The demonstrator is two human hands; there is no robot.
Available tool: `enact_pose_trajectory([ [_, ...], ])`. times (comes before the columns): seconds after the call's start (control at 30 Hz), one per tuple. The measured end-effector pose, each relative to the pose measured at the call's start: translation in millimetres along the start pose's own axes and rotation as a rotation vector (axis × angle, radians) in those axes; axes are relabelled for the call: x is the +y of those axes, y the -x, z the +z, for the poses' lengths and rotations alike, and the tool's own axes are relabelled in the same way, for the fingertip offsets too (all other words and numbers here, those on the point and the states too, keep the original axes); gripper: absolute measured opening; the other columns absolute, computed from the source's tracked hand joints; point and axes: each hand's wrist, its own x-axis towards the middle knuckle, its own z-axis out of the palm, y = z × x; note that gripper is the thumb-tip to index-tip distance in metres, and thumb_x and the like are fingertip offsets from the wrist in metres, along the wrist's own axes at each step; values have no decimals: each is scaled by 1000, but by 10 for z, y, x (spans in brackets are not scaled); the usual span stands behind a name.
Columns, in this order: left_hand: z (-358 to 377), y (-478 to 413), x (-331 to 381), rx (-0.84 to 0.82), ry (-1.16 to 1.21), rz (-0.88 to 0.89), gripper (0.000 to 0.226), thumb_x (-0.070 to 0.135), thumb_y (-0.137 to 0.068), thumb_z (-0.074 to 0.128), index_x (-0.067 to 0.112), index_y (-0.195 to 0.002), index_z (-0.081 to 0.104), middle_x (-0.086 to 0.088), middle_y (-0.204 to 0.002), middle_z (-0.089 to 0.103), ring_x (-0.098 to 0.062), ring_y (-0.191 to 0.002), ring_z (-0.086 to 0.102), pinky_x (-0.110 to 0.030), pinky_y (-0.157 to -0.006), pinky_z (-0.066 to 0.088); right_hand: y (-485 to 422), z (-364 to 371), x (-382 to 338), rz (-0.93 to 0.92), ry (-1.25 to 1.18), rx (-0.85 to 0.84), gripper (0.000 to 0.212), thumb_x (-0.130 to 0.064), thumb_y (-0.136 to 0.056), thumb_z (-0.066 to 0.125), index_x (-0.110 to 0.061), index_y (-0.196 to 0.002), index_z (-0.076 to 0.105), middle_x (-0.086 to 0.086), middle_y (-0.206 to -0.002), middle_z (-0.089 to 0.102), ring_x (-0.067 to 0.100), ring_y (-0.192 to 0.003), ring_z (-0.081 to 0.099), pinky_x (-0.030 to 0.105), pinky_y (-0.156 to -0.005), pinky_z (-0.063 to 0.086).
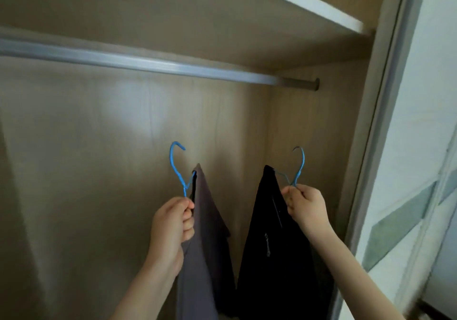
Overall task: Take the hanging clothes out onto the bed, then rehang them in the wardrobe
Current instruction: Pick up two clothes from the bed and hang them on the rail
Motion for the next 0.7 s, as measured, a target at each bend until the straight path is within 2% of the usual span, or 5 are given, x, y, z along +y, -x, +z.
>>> enact_pose_trajectory([
  [0.13, 449, -464, 213, 58, -42, 104, 26, -2, -93, 40, 7, -70, 47, 7, -47, 23, -1, -32, 17, -10, -32, 13, -784, -2, -362, -38, -8, -17, 31, -8, -100, 38, -5, -84, 65, 0, -55, 48, 14, -47, 38, 31, -48, 30],
  [0.3, 822, -972, 676, 84, -104, 203, 26, -3, -92, 40, 9, -69, 45, 9, -35, 26, 1, -28, 19, -10, -29, 14, -1562, 79, -892, -91, 30, -4, 26, -10, -100, 39, -8, -91, 64, 3, -71, 58, 13, -56, 51, 28, -55, 43],
  [0.4, 1007, -1227, 926, 101, -136, 235, 28, -2, -91, 42, 10, -65, 45, 7, -42, 28, 0, -26, 19, -9, -29, 14, -1963, 157, -1142, -149, 70, 13, 19, -8, -96, 45, -4, -93, 63, 9, -81, 61, 16, -62, 54, 29, -58, 45],
  [0.5, 1142, -1429, 1086, 85, -182, 243, 29, 0, -93, 42, 10, -65, 44, -1, -55, 27, 0, -23, 22, -9, -27, 16, -2260, 218, -1293, -166, 117, 14, 16, -7, -94, 48, 1, -96, 62, 11, -78, 60, 17, -58, 52, 29, -53, 42],
  [0.7, 1213, -1774, 1125, 100, -165, 182, 31, 2, -94, 42, 9, -64, 45, -3, -58, 30, -3, -22, 23, -9, -28, 16, -2676, 339, -1364, -151, 147, -53, 12, 2, -94, 43, -2, -94, 54, 9, -62, 44, 18, -48, 39, 15, -31, 28],
])
